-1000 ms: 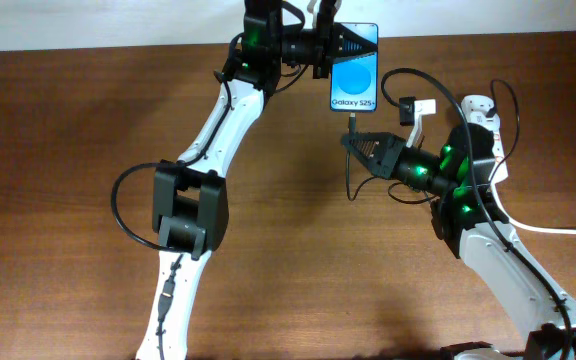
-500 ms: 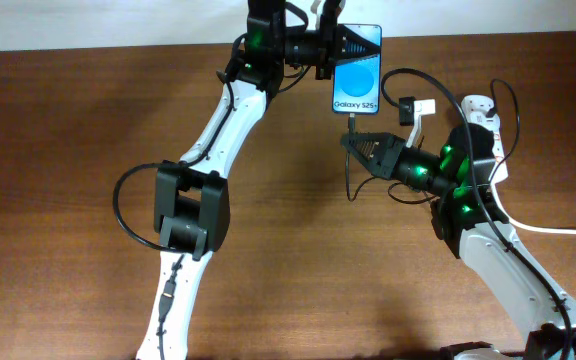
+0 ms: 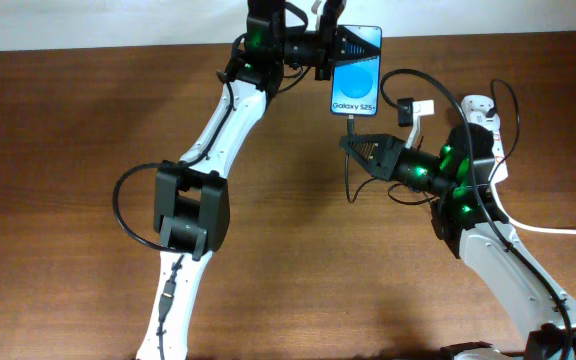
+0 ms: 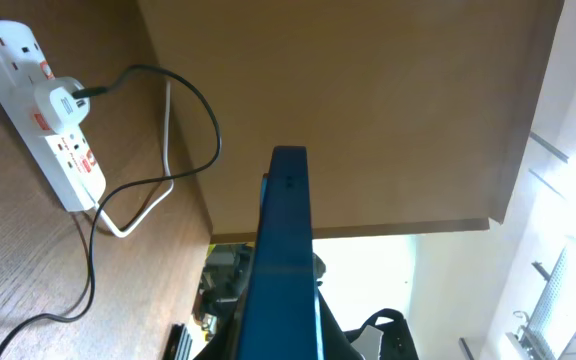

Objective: Plug charger to phone and switch on socket
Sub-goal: 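Push the cable plug up into the phone's bottom port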

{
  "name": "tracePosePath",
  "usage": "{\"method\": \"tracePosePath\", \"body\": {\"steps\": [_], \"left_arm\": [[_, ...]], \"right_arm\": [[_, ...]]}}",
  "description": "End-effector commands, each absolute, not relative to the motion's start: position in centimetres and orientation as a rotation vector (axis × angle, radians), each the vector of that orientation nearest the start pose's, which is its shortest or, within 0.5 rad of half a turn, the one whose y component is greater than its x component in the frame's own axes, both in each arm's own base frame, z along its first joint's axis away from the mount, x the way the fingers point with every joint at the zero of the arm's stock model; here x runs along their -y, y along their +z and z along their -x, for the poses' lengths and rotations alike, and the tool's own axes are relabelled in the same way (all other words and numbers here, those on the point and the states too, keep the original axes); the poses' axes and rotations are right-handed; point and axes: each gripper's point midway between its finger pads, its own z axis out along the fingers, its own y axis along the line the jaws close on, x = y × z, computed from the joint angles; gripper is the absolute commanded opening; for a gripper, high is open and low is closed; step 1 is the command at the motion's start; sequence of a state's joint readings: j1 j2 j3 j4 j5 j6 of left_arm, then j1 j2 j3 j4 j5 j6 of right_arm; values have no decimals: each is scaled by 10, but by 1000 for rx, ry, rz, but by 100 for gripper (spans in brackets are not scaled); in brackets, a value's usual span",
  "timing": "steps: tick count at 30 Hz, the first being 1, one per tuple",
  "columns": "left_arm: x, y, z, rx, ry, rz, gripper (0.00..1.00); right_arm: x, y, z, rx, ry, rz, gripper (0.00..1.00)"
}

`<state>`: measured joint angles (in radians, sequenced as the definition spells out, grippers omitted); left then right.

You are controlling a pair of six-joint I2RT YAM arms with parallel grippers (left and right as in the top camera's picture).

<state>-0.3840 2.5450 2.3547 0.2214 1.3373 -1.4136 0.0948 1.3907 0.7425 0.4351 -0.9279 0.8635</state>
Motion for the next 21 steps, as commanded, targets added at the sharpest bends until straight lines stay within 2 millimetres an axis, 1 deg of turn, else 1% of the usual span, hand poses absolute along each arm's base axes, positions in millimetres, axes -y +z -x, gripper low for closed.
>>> {"method": "tracePosePath", "body": {"steps": [1,9,12,21], "left_arm": [[378,292,-489,-2133,-2210,-463,0],[377,292,-489,-2132,-2209,-462,0],[377,292,-488,-2135,-2212,-470,0],[379,292,-487,-2135,-2214,-475,0]], "right_arm": [[-171,236,-364,-1948,1472,11,4],[-171,235,-364,-1954,1466,11,4],[-164,235,-367,-1950,1455,-6,4],[-163,234,-368,-1951,1448,-16,4]]}}
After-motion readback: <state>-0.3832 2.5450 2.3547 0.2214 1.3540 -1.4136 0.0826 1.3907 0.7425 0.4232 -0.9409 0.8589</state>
